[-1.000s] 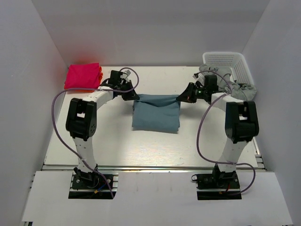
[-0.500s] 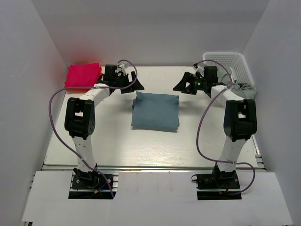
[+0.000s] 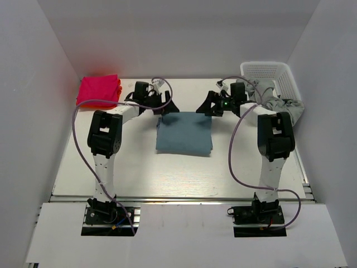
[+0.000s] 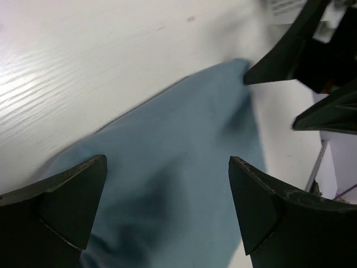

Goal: Fold and stack the t-shirts
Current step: Fold the long partially folded tshirt into a neat square

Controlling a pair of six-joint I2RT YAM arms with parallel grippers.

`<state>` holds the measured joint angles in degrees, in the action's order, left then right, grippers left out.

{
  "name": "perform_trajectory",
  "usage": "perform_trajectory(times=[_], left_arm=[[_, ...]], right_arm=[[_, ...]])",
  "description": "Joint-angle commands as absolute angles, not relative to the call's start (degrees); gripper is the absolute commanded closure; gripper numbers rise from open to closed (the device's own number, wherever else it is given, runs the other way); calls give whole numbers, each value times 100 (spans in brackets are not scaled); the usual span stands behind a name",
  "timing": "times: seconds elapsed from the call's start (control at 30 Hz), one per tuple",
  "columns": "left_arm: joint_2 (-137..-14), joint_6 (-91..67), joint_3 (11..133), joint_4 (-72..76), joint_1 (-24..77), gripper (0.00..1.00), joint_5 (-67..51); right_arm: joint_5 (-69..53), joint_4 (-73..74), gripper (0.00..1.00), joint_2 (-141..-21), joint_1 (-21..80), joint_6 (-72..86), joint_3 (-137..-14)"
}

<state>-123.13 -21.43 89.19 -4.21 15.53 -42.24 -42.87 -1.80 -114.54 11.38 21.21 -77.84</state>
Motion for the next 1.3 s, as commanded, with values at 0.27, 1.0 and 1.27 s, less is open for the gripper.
perform_trajectory(times=[0.27,1.0,1.27], left_arm=[[-13324,-2118,8982,-729,1029,0,-4017],[-10671,-1362,8624,-1890,1248,0,-1794],[-10556,-1424,7445,-1864,1652,0,-1503]], right_arm=[[-4421,-308,9,-13411,1081,2549,-8885],[-3982,-650,9,-9520,1204,2039,-6815],[-3042,-484,9,-7692,1169,1952,-5125]])
